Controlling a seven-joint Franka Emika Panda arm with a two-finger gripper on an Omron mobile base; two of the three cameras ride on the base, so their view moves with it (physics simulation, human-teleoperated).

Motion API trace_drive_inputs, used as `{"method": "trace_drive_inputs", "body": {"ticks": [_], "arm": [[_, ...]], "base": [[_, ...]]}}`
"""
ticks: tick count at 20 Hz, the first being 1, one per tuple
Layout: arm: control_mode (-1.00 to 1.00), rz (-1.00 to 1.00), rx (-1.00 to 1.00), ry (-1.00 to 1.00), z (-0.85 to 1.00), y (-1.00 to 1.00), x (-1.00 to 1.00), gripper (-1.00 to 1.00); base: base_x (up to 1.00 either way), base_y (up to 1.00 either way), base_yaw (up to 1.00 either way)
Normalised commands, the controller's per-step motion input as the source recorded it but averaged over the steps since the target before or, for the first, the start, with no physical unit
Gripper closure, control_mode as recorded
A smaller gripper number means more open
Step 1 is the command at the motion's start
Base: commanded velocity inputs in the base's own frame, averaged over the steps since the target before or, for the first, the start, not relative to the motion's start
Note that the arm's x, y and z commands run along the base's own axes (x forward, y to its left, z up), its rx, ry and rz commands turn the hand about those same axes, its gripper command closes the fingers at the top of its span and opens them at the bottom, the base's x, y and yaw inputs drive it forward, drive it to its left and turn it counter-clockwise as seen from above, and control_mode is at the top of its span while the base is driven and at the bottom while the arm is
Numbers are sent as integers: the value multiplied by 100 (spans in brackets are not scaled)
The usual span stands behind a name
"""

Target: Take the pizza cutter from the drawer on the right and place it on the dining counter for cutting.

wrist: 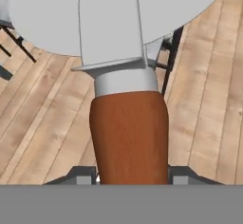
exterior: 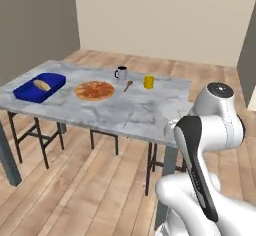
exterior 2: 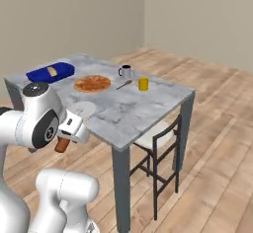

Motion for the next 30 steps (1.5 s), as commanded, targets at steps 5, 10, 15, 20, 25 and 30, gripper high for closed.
{"method": "trace_drive_inputs", "body": {"ticks": [5,10,15,20,25,30], "arm": [[100,0,0,0,0,0,0,100],[100,0,0,0,0,0,0,100],[100,0,0,0,0,0,0,100],[100,0,0,0,0,0,0,100],[100,0,0,0,0,0,0,100],[100,0,0,0,0,0,0,100]], "base": [[10,80,-71],[0,89,-67],[-33,94,-55],[-22,99,-41],[0,100,-15],[4,70,18]]}}
